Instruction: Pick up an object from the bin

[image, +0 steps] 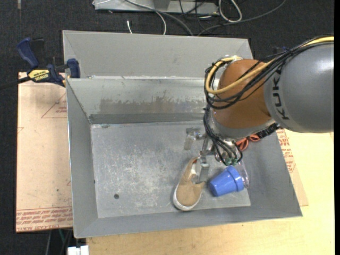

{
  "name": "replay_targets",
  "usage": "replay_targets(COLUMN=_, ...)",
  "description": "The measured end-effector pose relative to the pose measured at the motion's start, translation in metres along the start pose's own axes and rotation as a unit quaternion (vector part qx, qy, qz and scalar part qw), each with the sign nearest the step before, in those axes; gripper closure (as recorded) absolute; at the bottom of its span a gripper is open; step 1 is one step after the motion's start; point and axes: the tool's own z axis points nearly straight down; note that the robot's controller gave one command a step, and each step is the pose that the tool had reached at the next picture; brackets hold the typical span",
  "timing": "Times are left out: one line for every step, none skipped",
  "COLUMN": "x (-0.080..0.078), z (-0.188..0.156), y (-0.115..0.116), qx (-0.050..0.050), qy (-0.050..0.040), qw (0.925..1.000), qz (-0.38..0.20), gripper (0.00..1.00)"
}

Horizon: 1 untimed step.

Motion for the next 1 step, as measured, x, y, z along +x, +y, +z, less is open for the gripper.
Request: replay_targets(x=-0.0018, z=-0.0040, y=-0.0001, qx=0.000, qy=-0.0036, qw=1.0000, qz=0.000, gripper=0.00)
